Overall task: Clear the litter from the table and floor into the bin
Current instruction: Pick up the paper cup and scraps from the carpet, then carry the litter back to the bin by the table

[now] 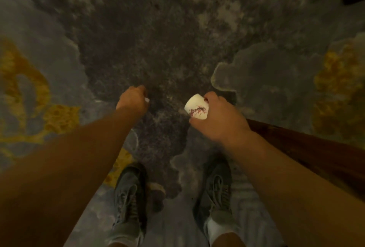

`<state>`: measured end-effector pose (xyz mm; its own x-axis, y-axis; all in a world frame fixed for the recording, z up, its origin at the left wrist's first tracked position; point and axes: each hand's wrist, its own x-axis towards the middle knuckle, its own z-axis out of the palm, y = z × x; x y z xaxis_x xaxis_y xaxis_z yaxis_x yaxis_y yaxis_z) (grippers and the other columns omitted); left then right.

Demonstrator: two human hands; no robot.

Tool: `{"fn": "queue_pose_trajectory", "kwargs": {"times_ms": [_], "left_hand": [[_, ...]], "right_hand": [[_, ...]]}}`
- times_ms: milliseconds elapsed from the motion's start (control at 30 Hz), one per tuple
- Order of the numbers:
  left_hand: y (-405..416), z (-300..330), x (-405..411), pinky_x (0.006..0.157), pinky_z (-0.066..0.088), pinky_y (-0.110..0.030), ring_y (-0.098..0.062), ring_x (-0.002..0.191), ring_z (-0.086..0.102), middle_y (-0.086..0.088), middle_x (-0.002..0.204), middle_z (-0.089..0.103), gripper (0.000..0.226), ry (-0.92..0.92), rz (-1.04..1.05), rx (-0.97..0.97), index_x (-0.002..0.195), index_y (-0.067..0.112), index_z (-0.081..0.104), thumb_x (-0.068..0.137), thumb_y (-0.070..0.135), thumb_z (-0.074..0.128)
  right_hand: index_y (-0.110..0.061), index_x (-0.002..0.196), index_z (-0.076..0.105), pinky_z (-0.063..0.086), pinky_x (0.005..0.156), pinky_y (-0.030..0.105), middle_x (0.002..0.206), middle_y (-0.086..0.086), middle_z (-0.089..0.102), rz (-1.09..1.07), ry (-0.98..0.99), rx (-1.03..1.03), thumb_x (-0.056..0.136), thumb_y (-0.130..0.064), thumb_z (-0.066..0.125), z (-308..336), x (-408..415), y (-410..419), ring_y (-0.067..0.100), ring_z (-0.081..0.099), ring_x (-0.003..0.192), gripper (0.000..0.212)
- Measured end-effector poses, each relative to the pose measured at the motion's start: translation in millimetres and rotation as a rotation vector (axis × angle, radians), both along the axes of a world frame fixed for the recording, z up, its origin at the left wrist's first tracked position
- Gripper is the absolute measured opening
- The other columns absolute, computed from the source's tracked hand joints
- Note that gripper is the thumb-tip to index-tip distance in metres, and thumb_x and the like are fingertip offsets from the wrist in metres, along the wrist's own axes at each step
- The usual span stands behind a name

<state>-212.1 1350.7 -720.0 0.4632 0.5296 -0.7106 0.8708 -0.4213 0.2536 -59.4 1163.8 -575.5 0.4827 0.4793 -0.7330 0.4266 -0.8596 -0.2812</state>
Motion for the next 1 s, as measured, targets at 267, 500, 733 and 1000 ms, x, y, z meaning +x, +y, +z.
{"fn": "queue_pose_trajectory", "kwargs": {"times_ms": [267,500,733,1000], "left_hand": [[18,191,-14,0.067,0.042,-0.030,-0.030,0.086,0.068,-0.002,0.076,0.066,0.020,-0.160,0.236,-0.105,0.075,0.026,0.056,0.084,0.035,0.072],[59,399,6,0.062,0.050,-0.032,-0.005,0.065,0.068,0.007,0.066,0.072,0.018,-0.436,0.265,-0.127,0.073,0.025,0.064,0.078,0.028,0.081],[90,606,38,0.058,0.047,-0.017,0.001,0.066,0.066,0.018,0.072,0.071,0.014,-0.612,0.094,-0.117,0.076,0.031,0.068,0.075,0.028,0.082],[90,753,105,0.055,0.049,-0.018,-0.002,0.065,0.067,0.007,0.069,0.071,0.014,-0.715,-0.118,-0.079,0.076,0.030,0.068,0.079,0.036,0.080]], "right_hand": [[-0.032,0.135,0.044,0.054,0.086,0.044,0.124,0.003,0.057,-0.187,-0.042,0.083,0.077,-0.055,0.076,160,12,0,0.025,0.060,0.105,0.070],[-0.040,0.138,0.046,0.051,0.088,0.032,0.122,-0.005,0.055,-0.363,-0.093,0.164,0.074,-0.057,0.078,360,19,-1,0.019,0.061,0.106,0.073],[-0.037,0.132,0.041,0.054,0.087,0.035,0.123,-0.009,0.053,-0.515,-0.164,0.305,0.065,-0.051,0.076,538,10,-6,0.010,0.059,0.100,0.077],[-0.033,0.138,0.041,0.056,0.090,0.034,0.132,-0.007,0.052,-0.595,-0.271,0.365,0.077,-0.054,0.076,629,37,-18,0.013,0.057,0.110,0.073]]}}
